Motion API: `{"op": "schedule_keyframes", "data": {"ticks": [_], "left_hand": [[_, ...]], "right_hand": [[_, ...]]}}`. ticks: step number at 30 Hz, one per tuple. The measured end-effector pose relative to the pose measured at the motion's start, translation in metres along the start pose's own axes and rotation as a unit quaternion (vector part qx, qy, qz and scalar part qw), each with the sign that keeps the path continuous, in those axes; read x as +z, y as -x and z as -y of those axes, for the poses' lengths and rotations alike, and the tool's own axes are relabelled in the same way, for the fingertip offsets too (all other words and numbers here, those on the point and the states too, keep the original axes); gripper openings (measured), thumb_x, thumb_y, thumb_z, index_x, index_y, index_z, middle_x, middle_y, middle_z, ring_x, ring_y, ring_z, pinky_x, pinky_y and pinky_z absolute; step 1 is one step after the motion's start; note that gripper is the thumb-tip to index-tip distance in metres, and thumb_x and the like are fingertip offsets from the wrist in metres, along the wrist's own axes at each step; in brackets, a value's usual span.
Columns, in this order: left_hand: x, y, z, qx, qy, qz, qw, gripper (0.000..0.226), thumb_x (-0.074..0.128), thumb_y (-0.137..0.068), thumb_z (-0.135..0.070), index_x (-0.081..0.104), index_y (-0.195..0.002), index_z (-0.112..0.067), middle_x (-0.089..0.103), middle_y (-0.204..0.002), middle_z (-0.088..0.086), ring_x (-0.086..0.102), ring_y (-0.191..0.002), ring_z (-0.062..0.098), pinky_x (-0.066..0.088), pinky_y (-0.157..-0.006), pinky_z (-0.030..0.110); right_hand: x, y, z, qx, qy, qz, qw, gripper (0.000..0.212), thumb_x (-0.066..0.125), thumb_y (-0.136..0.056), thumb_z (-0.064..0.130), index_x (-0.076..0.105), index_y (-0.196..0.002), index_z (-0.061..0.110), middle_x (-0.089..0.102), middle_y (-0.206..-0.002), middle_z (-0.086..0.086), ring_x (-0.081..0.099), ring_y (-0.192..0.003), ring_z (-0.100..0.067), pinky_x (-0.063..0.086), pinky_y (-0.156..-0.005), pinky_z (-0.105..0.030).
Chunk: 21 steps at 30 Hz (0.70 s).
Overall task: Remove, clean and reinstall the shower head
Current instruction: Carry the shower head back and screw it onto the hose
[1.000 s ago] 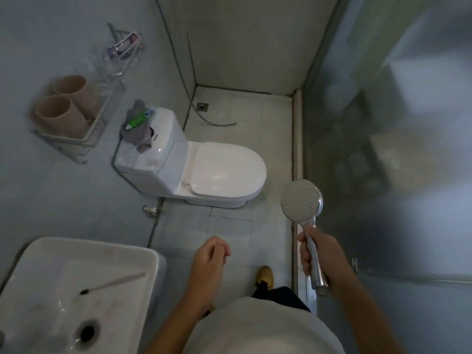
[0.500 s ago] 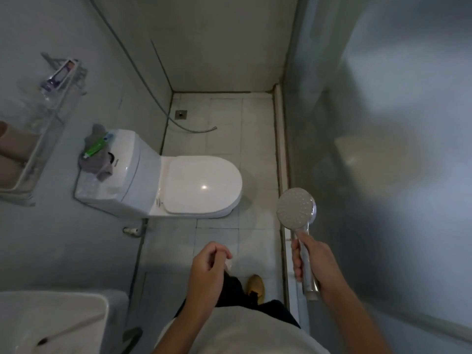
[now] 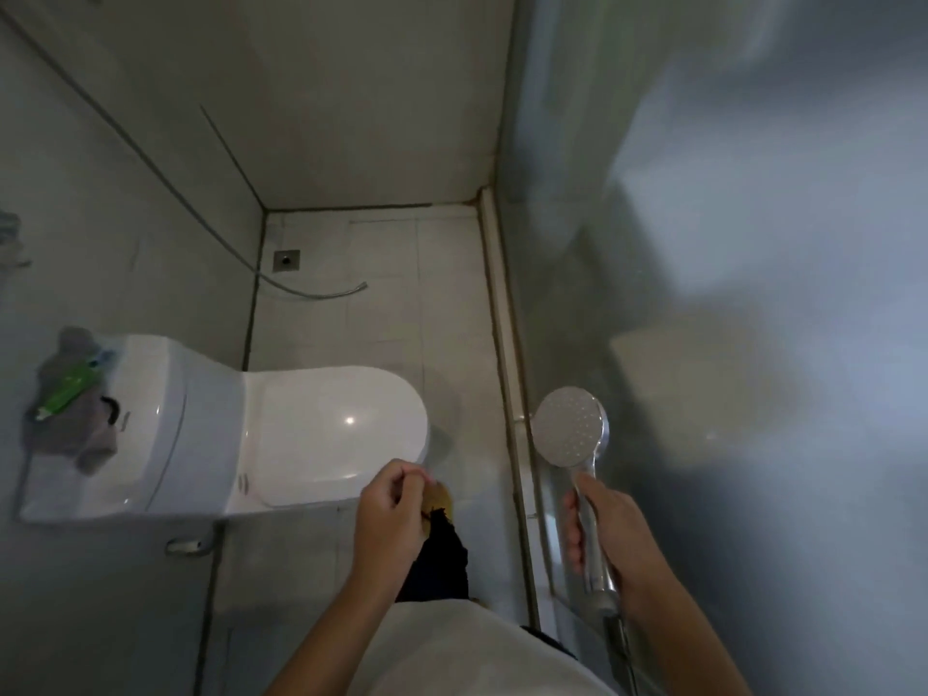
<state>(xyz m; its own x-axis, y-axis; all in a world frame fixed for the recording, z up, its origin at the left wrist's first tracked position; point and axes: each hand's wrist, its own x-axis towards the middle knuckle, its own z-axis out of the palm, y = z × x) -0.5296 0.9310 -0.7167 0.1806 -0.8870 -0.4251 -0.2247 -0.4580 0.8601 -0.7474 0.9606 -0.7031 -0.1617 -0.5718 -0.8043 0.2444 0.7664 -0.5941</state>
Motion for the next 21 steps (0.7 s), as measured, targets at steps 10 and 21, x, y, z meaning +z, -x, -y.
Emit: {"op": "schedule_keyframes", "data": {"ticks": [10, 21], "left_hand": [[-0.003, -0.118, -0.064, 0.007, 0.018, -0.021, 1.000, 0.025, 0.048, -0.092, -0.005, 0.062, -0.072, -0.013, 0.048, -0.049, -0.013, 0.040, -0.048, 0.002, 0.034, -0.049, 0.013], [0.023, -0.220, -0.113, -0.022, 0.044, -0.061, 0.997, 0.025, 0.047, -0.092, -0.004, 0.062, -0.072, -0.011, 0.051, -0.056, -0.011, 0.047, -0.054, 0.000, 0.037, -0.053, 0.009]], "right_hand": [[0.072, -0.078, 0.126, -0.030, 0.004, 0.003, 1.000, 0.035, 0.049, -0.098, 0.030, 0.060, -0.077, 0.004, 0.051, -0.052, -0.013, 0.047, -0.039, -0.023, 0.041, -0.046, -0.030], [0.126, -0.177, 0.235, -0.026, 0.030, 0.048, 0.998, 0.035, 0.049, -0.098, 0.036, 0.057, -0.079, 0.008, 0.053, -0.052, -0.008, 0.048, -0.040, -0.019, 0.043, -0.040, -0.027]]}}
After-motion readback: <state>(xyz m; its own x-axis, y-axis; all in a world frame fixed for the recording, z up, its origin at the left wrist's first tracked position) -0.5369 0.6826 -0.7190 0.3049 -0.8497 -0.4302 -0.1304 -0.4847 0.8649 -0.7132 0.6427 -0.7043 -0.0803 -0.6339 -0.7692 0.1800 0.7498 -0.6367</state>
